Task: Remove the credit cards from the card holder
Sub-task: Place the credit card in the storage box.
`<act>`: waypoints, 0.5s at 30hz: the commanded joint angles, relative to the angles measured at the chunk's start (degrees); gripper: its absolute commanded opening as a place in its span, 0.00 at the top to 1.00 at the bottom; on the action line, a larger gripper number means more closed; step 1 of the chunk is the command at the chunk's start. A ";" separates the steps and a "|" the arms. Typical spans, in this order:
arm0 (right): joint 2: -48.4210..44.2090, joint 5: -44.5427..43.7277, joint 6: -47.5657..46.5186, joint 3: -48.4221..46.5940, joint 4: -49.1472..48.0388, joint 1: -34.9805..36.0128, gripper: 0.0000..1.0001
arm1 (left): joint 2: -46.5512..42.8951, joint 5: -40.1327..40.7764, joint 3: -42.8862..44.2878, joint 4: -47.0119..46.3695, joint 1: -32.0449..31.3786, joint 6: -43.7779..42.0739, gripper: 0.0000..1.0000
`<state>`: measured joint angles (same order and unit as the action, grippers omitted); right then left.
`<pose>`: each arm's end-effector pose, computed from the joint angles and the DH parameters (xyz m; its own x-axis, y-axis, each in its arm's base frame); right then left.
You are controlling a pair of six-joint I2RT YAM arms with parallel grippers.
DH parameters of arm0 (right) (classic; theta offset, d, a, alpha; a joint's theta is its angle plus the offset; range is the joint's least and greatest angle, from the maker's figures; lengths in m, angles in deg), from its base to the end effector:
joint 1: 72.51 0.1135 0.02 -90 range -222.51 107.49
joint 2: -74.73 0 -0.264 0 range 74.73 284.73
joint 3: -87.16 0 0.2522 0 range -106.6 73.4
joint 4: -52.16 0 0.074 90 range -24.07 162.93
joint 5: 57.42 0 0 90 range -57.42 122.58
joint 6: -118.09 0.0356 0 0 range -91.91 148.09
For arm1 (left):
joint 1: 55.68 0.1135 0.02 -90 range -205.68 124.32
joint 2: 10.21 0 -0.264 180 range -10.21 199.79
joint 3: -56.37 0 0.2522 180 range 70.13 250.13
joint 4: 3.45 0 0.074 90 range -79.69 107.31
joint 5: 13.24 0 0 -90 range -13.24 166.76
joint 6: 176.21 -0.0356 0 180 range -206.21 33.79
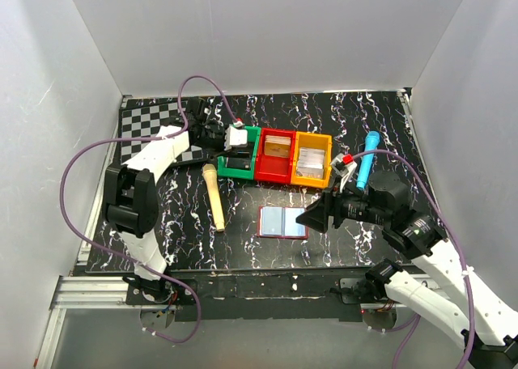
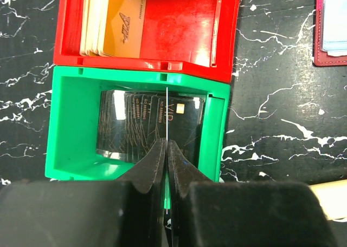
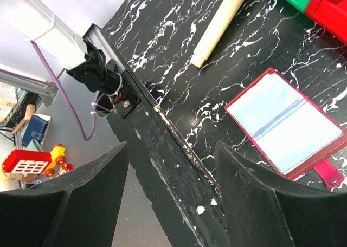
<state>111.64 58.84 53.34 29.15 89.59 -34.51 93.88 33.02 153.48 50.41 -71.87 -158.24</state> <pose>0.1052 0.1022 0.3331 -0.5786 0.0334 -0.8149 -0.7075 0.4766 0.5219 0.3611 -0.1305 0.2518 0.2406 0.6458 -0.7246 0.9597 -0.0465 0.2772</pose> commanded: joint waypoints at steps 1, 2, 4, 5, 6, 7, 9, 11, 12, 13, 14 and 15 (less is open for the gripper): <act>-0.69 -0.16 -0.73 0.65 -1.95 0.23 0.28 | -0.47 -0.99 -0.55 -0.28 0.19 -2.06 1.00; -0.69 -0.16 -0.73 0.92 -2.04 0.23 0.28 | -0.21 -0.73 -0.65 -0.63 0.10 -1.89 1.00; -0.61 0.02 -0.47 1.27 -2.48 0.23 0.28 | 0.41 -0.55 -0.12 -0.81 0.01 -1.63 1.00; -0.61 0.19 -0.38 1.36 -2.48 0.23 0.28 | 0.76 -0.64 0.05 -1.16 0.10 -1.19 1.00; -0.52 0.19 -0.30 1.45 -2.48 0.23 0.28 | 1.02 -0.73 0.40 -1.51 0.10 -0.92 1.00; -0.61 0.11 -0.38 1.45 -2.48 0.23 0.28 | 1.28 -0.64 0.41 -1.77 0.10 -0.66 1.00; -0.87 -0.24 -0.30 1.53 -2.30 0.15 0.28 | 1.99 0.15 0.14 -2.57 0.01 -0.13 1.00; -1.22 -0.42 -0.21 1.88 -2.39 0.23 0.28 | 2.86 0.42 0.23 -2.57 0.01 -0.22 1.00; -1.31 -0.60 -0.03 2.06 -2.39 0.23 0.28 | 3.22 0.59 0.23 -2.57 -0.16 -0.22 1.00; -1.31 -0.60 -0.12 2.15 -2.48 0.23 0.28 | 3.57 0.85 0.15 -2.57 -0.34 -0.39 1.00; -1.22 -0.68 -0.12 2.32 -2.39 0.23 0.28 | 3.92 1.20 0.06 -2.57 -0.43 -0.74 1.00; -1.31 -0.68 0.06 2.41 -2.48 0.23 0.28 | 4.27 1.56 0.06 -2.57 -0.51 -0.83 1.00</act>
<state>110.98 58.53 53.36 31.21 89.41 -34.51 97.29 33.91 153.00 48.44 -71.95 -158.35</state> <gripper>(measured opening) 0.719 0.012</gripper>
